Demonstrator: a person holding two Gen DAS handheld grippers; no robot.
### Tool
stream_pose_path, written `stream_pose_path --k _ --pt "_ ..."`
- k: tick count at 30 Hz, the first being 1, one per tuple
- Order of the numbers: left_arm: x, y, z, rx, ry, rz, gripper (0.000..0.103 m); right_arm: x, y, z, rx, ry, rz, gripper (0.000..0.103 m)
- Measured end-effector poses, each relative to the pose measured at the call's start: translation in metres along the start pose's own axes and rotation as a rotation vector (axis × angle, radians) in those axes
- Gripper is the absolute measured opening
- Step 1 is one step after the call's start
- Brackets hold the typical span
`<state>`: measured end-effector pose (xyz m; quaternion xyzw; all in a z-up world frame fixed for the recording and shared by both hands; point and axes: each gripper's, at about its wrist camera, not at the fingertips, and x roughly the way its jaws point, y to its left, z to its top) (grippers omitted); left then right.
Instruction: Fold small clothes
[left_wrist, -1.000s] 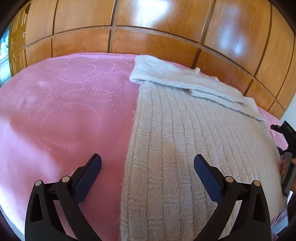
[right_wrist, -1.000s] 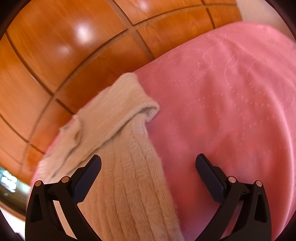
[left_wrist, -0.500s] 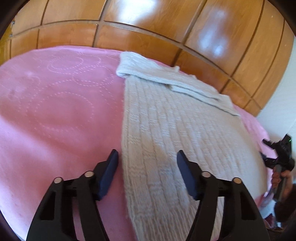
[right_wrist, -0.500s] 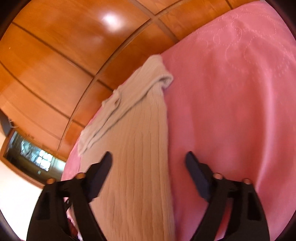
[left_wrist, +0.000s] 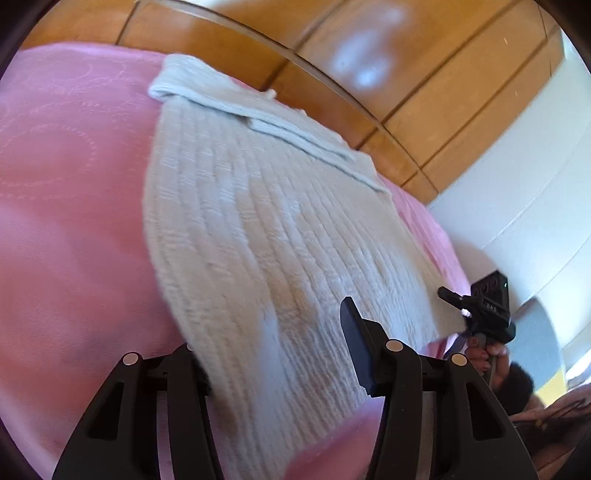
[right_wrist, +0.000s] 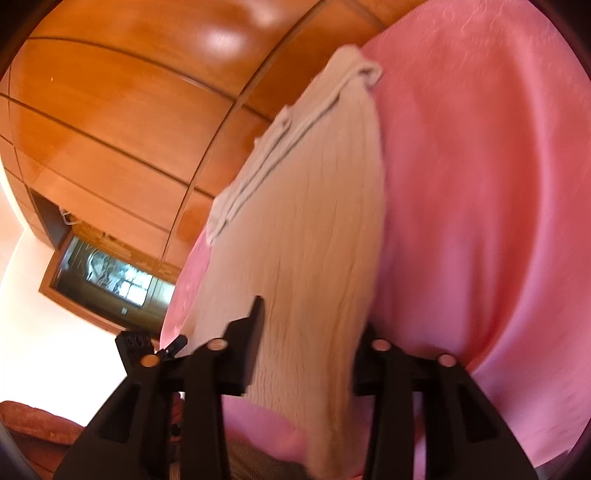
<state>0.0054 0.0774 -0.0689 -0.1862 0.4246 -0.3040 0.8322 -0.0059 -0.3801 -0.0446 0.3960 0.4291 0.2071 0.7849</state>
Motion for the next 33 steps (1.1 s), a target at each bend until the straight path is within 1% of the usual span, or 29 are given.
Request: stream_pose_path --k 1,2,3,4,5,6,8,10,15,17,19,22,24,26,28,29,33 --pt "0.002 -0.002 0.001 -0.003 0.0 0.006 0.05 0.004 0.0 -0.001 -0.01 0.005 -0.013 0.01" --pt "0.004 -0.002 0.002 -0.018 -0.002 0.003 0.049 0.007 -0.002 -0.001 -0.007 0.005 -0.012 0.008" --pt "0.004 -0.001 0.003 -0.034 -0.003 0.005 0.031 0.006 -0.002 -0.003 0.0 0.0 0.006 0.008" --pt "0.006 0.001 0.004 -0.053 0.001 0.022 0.02 0.004 -0.002 -0.003 0.005 -0.005 0.022 0.008" --pt "0.007 0.002 0.006 -0.074 0.005 0.042 0.015 0.001 -0.001 -0.004 0.002 -0.008 0.033 0.008" --pt "0.005 0.003 0.007 -0.09 -0.006 0.054 0.006 -0.001 0.001 -0.005 -0.011 -0.013 0.037 0.007" --pt "-0.001 0.006 0.011 -0.103 -0.03 0.05 0.006 -0.009 0.003 -0.006 -0.023 -0.031 0.079 0.007" --pt "-0.011 0.001 0.014 -0.095 -0.063 0.032 0.006 -0.017 0.003 -0.008 -0.019 -0.051 0.13 0.007" --pt "-0.038 -0.027 0.021 0.001 -0.141 -0.04 0.005 -0.036 0.011 -0.01 -0.051 -0.098 0.241 0.007" --pt "-0.046 -0.032 0.024 0.01 -0.165 -0.068 0.005 -0.041 0.018 -0.01 -0.07 -0.113 0.274 0.007" --pt "-0.053 -0.033 0.026 -0.003 -0.185 -0.108 0.005 -0.048 0.027 -0.009 -0.097 -0.133 0.311 0.006" --pt "-0.061 -0.036 0.029 -0.021 -0.202 -0.162 0.005 -0.055 0.038 -0.009 -0.125 -0.151 0.344 0.006" --pt "-0.069 -0.042 0.032 -0.012 -0.205 -0.199 0.005 -0.065 0.043 -0.013 -0.136 -0.16 0.359 0.006" --pt "-0.078 -0.051 0.033 0.019 -0.195 -0.237 0.005 -0.076 0.046 -0.02 -0.136 -0.166 0.385 0.006" --pt "-0.089 -0.058 0.032 0.045 -0.184 -0.278 0.005 -0.088 0.048 -0.028 -0.136 -0.173 0.429 0.006" --pt "-0.097 -0.062 0.032 0.051 -0.18 -0.31 0.005 -0.095 0.05 -0.033 -0.141 -0.179 0.45 0.006" --pt "-0.12 -0.066 0.027 0.028 -0.145 -0.412 0.005 -0.124 0.057 -0.059 -0.161 -0.197 0.519 0.007"
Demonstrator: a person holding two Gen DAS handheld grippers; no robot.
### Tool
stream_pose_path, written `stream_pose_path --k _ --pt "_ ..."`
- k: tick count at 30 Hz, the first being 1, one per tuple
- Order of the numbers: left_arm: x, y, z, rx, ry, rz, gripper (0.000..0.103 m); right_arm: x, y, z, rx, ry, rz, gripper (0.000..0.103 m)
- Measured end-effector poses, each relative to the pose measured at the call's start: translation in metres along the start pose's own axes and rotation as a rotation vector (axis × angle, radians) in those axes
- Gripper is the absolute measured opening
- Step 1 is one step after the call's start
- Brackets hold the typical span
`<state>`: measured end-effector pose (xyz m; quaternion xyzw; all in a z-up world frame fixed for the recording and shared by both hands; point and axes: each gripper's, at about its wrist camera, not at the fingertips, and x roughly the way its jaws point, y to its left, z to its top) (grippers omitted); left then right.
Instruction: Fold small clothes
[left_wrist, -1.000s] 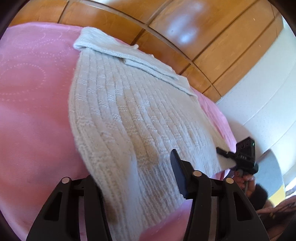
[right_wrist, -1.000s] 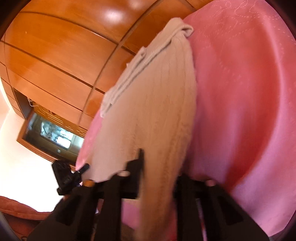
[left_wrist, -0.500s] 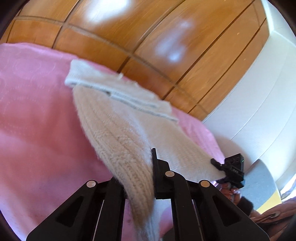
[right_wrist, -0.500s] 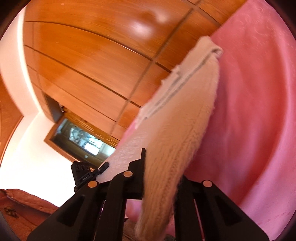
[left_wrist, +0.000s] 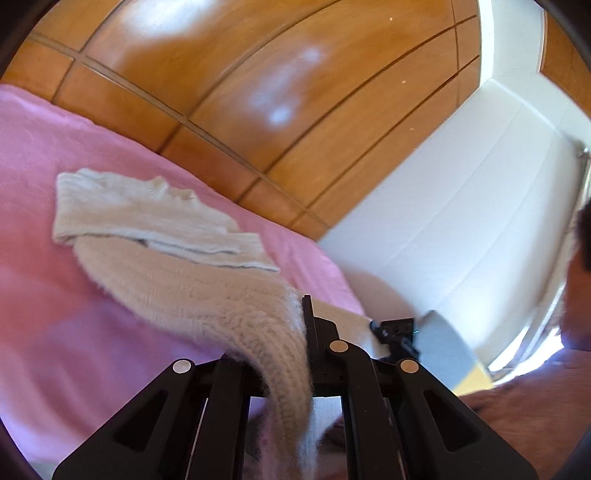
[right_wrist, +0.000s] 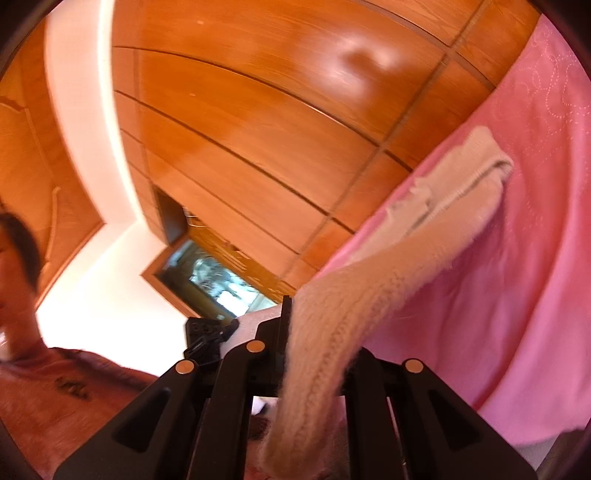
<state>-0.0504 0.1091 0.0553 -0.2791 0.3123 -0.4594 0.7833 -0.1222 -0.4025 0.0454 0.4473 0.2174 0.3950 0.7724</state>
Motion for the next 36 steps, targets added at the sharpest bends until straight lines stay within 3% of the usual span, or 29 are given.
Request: stream_pose_path --k 5,8,18,25,32,35,36 --pt "-0.021 0.001 -0.006 -0.108 0.009 -0.076 0.005 -0.024 0.022 -0.024 -0.01 -0.005 0.099 0.007" --pt "-0.017 0.016 -0.005 -0.165 -0.005 -0.071 0.005 -0.018 0.018 -0.022 0.0 0.0 0.096 0.007" --pt "0.011 0.079 0.034 -0.37 -0.081 -0.096 0.005 0.025 -0.027 0.049 0.084 -0.096 0.098 0.008" --pt "0.043 0.124 0.072 -0.392 -0.1 0.043 0.005 0.061 -0.072 0.097 0.141 -0.109 0.021 0.008" --pt "0.087 0.171 0.087 -0.415 -0.085 0.212 0.006 0.093 -0.139 0.127 0.294 -0.125 -0.142 0.009" --pt "0.102 0.197 0.084 -0.479 -0.098 0.297 0.022 0.104 -0.165 0.131 0.32 -0.104 -0.253 0.011" --pt "0.104 0.205 0.081 -0.516 -0.111 0.32 0.03 0.105 -0.173 0.131 0.337 -0.104 -0.293 0.017"
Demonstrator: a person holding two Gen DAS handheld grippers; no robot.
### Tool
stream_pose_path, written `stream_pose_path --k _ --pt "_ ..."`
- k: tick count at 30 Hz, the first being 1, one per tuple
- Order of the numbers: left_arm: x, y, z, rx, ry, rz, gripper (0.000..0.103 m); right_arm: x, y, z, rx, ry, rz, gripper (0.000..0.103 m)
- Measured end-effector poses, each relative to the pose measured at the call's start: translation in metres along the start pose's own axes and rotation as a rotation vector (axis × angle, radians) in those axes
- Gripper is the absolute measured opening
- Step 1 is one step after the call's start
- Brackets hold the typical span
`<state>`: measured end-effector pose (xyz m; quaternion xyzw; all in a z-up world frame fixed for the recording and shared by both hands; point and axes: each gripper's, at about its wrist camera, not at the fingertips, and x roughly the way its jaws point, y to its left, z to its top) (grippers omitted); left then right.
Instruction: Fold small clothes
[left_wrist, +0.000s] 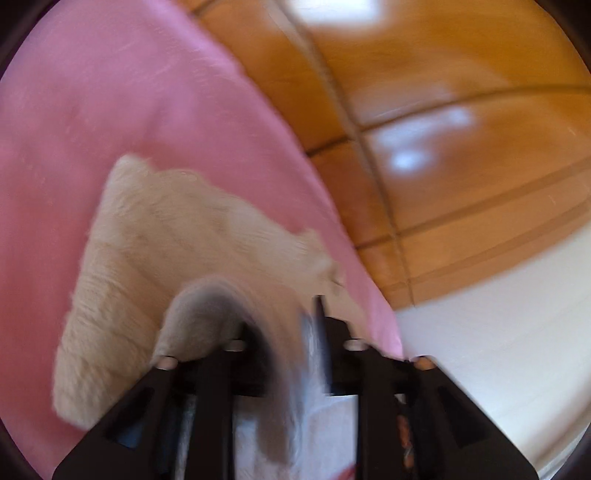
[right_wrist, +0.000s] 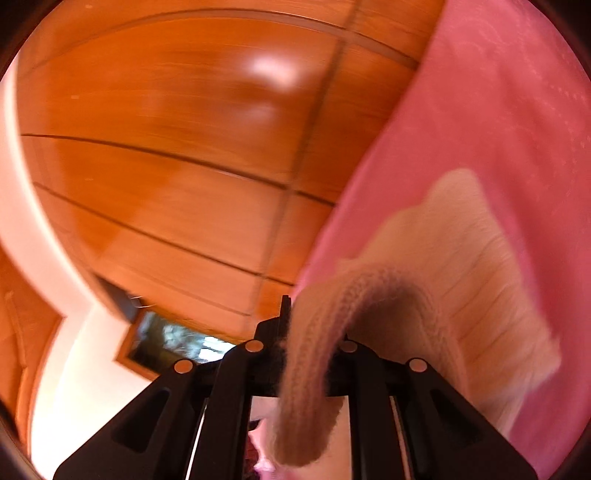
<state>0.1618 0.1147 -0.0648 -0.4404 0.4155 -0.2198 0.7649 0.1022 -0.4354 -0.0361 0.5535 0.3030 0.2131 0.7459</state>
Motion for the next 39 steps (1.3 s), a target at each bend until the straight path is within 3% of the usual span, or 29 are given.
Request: stream_pose_path --k 3,5,6,9,12,15,17,21,25,27,30,34,37,39 --pt "0.003 0.01 0.0 0.003 -0.059 -0.002 0.031 0.001 -0.016 0.002 0.03 -0.051 -0.011 0.034" --pt "0.001 0.007 -0.003 0.049 -0.078 0.006 0.039 -0.006 -0.023 0.002 0.035 -0.108 0.02 0.038" --pt "0.001 0.004 -0.003 0.073 -0.08 0.001 0.05 -0.01 -0.025 0.001 0.031 -0.128 0.022 0.039" --pt "-0.002 -0.008 -0.008 0.131 -0.1 0.013 0.068 -0.018 -0.025 0.002 -0.003 -0.161 -0.023 0.049" --pt "-0.007 -0.018 -0.012 0.175 -0.128 0.091 0.075 -0.014 -0.009 -0.002 -0.066 -0.139 -0.163 0.057" --pt "-0.024 -0.024 -0.018 0.177 -0.249 0.227 0.083 0.001 0.031 -0.01 -0.24 -0.123 -0.384 0.088" --pt "-0.033 -0.028 -0.021 0.188 -0.299 0.293 0.084 0.014 0.052 -0.013 -0.351 -0.124 -0.497 0.088" --pt "-0.023 -0.025 -0.024 0.191 -0.257 0.358 0.084 0.047 0.069 -0.013 -0.477 -0.106 -0.66 0.097" --pt "-0.022 -0.024 -0.037 0.218 -0.236 0.364 0.083 0.075 0.074 -0.024 -0.609 -0.067 -0.829 0.101" --pt "-0.028 -0.028 -0.047 0.257 -0.225 0.346 0.076 0.087 0.06 -0.035 -0.692 -0.034 -0.923 0.101" --pt "-0.035 -0.027 -0.06 0.293 -0.209 0.338 0.066 0.097 0.031 -0.037 -0.674 0.029 -0.934 0.101" --pt "-0.05 -0.022 -0.074 0.32 -0.223 0.329 0.052 0.09 0.031 -0.038 -0.663 -0.014 -0.914 0.101" --pt "-0.059 -0.02 -0.081 0.34 -0.215 0.334 0.051 0.087 0.033 -0.044 -0.679 -0.038 -0.921 0.101" --pt "-0.058 -0.02 -0.087 0.365 -0.162 0.331 0.051 0.086 0.035 -0.047 -0.691 -0.053 -0.929 0.101"
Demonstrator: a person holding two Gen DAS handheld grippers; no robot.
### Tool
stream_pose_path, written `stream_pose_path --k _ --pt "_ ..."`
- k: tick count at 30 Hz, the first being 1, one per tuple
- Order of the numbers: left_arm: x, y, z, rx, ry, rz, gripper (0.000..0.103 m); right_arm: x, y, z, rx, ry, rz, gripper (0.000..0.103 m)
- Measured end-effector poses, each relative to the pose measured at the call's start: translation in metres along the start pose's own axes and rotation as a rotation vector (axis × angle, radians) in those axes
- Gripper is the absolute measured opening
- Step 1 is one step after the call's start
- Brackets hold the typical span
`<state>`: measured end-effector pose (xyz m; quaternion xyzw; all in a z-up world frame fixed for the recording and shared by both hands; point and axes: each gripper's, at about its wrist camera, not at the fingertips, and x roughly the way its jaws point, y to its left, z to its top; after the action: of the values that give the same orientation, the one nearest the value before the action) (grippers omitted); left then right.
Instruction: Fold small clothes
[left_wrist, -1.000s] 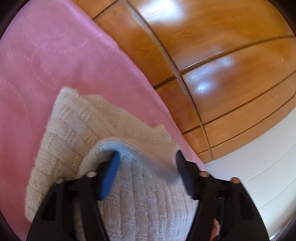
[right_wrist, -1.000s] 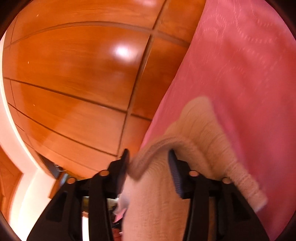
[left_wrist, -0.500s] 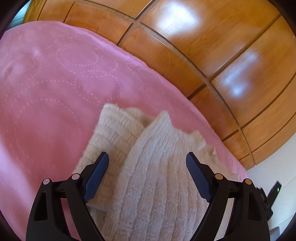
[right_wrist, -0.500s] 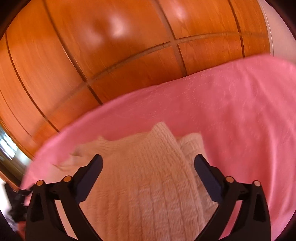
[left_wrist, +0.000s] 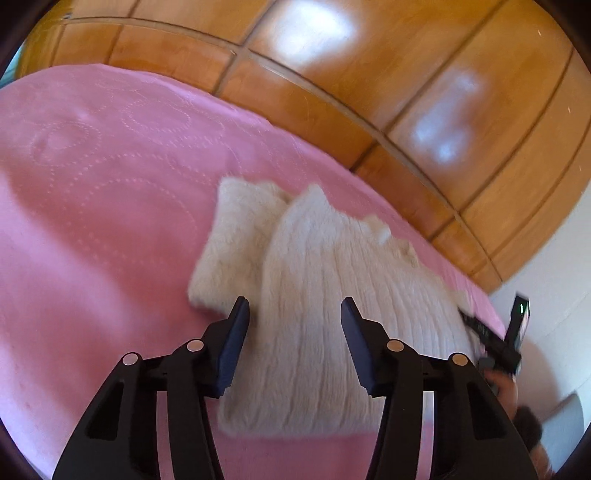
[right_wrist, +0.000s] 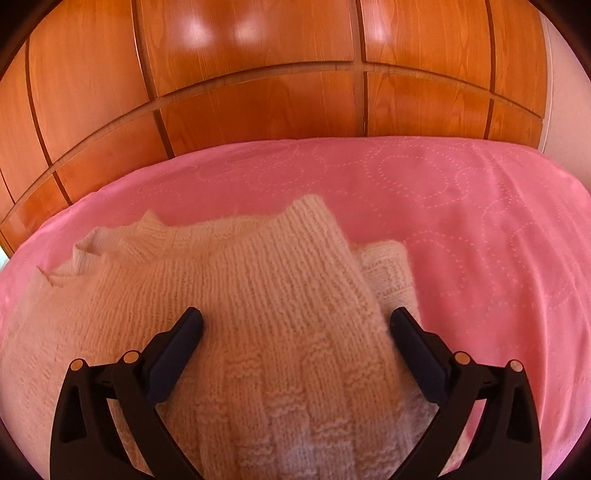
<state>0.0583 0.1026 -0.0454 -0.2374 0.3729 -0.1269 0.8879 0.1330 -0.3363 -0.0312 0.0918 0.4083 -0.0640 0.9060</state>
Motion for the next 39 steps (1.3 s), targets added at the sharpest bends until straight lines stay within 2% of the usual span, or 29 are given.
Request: stream_pose_path --k 3,5,6,7,11,12,13,15,19,21,23,25,26,28,30,31,33,36,39 --pt "0.008 -0.006 -0.006 0.059 0.054 0.025 0.048 -0.003 0.0 0.0 -0.004 -0.008 -0.006 0.101" --pt "0.011 -0.005 -0.007 0.051 0.063 0.028 0.031 -0.004 -0.001 0.001 0.005 -0.011 0.007 0.101" --pt "0.011 -0.003 -0.006 0.04 0.065 0.019 0.016 -0.004 -0.003 0.001 0.012 -0.013 0.017 0.101" --pt "0.011 -0.001 -0.003 0.015 0.086 -0.019 0.007 -0.005 -0.006 0.001 0.025 -0.014 0.036 0.101" --pt "-0.005 -0.002 0.008 -0.036 0.139 -0.107 0.005 -0.012 -0.019 0.008 0.074 0.005 0.101 0.101" --pt "-0.013 0.0 0.011 -0.053 0.142 -0.125 0.005 -0.014 -0.021 0.01 0.066 0.02 0.093 0.101" --pt "-0.02 0.002 0.013 -0.064 0.142 -0.129 0.005 -0.019 -0.022 0.011 0.039 0.023 0.045 0.101" --pt "-0.026 0.007 0.011 -0.056 0.166 -0.114 0.005 -0.022 -0.025 0.007 0.004 0.023 0.003 0.101" --pt "0.0 0.012 -0.017 0.035 0.205 0.005 0.005 -0.011 -0.042 -0.003 0.107 0.061 0.085 0.101" --pt "0.002 0.012 -0.02 0.03 0.159 0.006 0.006 -0.009 -0.045 -0.004 0.123 0.061 0.092 0.101" --pt "0.0 0.01 -0.018 -0.017 0.131 0.022 0.01 -0.01 -0.043 -0.005 0.117 0.053 0.083 0.101" --pt "-0.004 0.006 -0.013 -0.033 0.12 0.04 0.019 -0.013 -0.042 -0.008 0.111 0.032 0.07 0.101" --pt "-0.01 0.0 -0.009 -0.019 0.088 0.063 0.021 -0.014 -0.041 -0.009 0.112 0.026 0.066 0.101" --pt "-0.021 -0.02 0.003 0.044 -0.014 0.11 0.037 -0.015 -0.042 -0.011 0.114 0.016 0.061 0.101" --pt "-0.028 -0.041 0.011 0.114 -0.096 0.109 0.047 -0.016 -0.042 -0.013 0.115 0.01 0.053 0.101" --pt "-0.029 -0.05 0.014 0.141 -0.112 0.095 0.05 -0.016 -0.042 -0.014 0.112 0.009 0.048 0.101" --pt "-0.016 -0.077 0.019 0.229 -0.094 0.049 0.051 -0.016 -0.04 -0.015 0.106 0.006 0.039 0.101" --pt "0.022 -0.119 0.019 0.361 -0.011 -0.003 0.051 -0.014 -0.039 -0.016 0.102 0.008 0.031 0.101" --pt "0.057 -0.145 0.019 0.429 0.057 -0.005 0.051 -0.012 -0.04 -0.016 0.106 0.013 0.033 0.101"
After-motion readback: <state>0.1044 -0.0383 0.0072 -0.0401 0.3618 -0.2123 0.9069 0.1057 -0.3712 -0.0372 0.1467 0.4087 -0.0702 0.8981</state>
